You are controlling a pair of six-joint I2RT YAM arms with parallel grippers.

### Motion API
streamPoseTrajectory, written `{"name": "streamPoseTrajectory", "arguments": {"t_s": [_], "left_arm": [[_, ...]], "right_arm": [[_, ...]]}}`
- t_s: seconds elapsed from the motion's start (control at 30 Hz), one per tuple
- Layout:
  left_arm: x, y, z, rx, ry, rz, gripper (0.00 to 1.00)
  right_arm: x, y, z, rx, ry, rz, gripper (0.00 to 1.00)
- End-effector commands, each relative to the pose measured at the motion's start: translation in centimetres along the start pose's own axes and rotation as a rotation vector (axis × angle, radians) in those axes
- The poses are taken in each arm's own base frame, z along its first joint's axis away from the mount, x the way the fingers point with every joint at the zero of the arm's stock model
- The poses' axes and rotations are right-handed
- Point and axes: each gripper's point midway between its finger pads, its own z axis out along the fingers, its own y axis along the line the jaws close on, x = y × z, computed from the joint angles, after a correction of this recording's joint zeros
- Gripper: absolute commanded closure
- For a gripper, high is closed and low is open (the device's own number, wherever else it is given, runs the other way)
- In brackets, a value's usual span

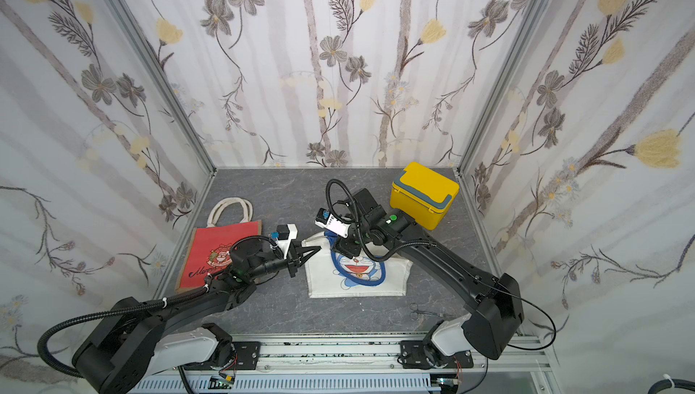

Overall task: Put away the canvas bag
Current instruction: Press the canvas bag at the center of the board.

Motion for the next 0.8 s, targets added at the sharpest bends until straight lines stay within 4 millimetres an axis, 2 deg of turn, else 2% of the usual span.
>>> {"name": "streamPoseTrajectory", "arguments": {"t_s": [0.0, 0.03, 0.1, 0.13, 0.17, 0.27, 0.33, 0.37, 0.4, 0.47, 0.57, 0.77], "left_arm": [[-0.4, 0.4, -0.4, -0.021, -0.013, 0.012, 0.99], [-0.4, 0.4, -0.5, -0.019, -0.012, 0.011, 0.99], [-0.4, 0.4, -0.5, -0.021, -0.010, 0.010, 0.99], [-0.4, 0.5, -0.6, -0.024, -0.011, 0.010, 0.99], [-0.4, 0.4, -0.6, -0.024, -0.013, 0.012, 0.99], [-0.5, 0.4, -0.9, -0.019, -0.016, 0.011, 0.99], [-0.5, 0.3, -1.1, -0.006, -0.014, 0.009, 1.00], [-0.4, 0.4, -1.2, -0.005, -0.011, 0.007, 1.00], [-0.4, 0.5, -1.3, -0.006, -0.009, 0.005, 1.00], [-0.5, 0.6, -1.5, -0.009, -0.010, 0.002, 1.00], [-0.5, 0.6, -1.8, -0.011, -0.010, 0.001, 1.00], [-0.4, 0.7, -2.0, -0.020, -0.004, -0.003, 1.00]], "right_arm": [[1.0, -0.5, -0.4, 0.034, 0.030, 0.011, 0.50], [1.0, -0.3, -0.5, 0.025, 0.021, 0.012, 0.57], [0.5, 0.0, -0.9, 0.013, -0.012, 0.008, 0.86], [0.4, 0.2, -1.1, 0.005, -0.026, 0.004, 0.95], [0.1, 0.2, -1.2, 0.003, -0.040, 0.001, 0.99], [-0.1, 0.1, -1.6, 0.015, -0.050, -0.004, 0.94], [-0.1, 0.3, -1.7, 0.007, -0.052, -0.002, 0.76], [0.0, 0.4, -1.7, 0.000, -0.053, 0.003, 0.59], [0.2, 0.6, -1.7, -0.005, -0.049, 0.009, 0.53], [0.5, 0.8, -1.6, -0.014, -0.045, 0.019, 0.49], [0.9, 1.1, -1.2, -0.027, -0.040, 0.023, 0.52], [1.2, 0.6, -1.4, 0.012, -0.040, 0.017, 0.76]]}}
